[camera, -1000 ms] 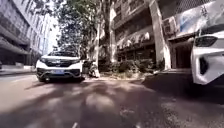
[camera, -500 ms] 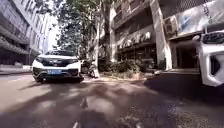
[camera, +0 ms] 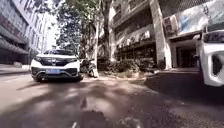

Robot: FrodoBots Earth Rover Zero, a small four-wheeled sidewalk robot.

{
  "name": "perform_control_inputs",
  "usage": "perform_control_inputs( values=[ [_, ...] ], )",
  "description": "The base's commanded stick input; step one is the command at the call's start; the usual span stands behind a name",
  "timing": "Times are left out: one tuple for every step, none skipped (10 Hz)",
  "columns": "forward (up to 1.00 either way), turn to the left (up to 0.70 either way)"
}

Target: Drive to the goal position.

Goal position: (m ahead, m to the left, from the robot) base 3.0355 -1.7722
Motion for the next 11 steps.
perform_control_inputs(
  values=[
    [0.45,0.00],
    [0.45,0.00],
    [0.45,0.00],
    [0.45,0.00],
    [0.45,0.00],
    [0.45,0.00],
    [0.45,0.00],
    [0.45,0.00],
    [0.45,0.00],
    [0.45,0.00],
    [0.45,0.00]
  ],
)
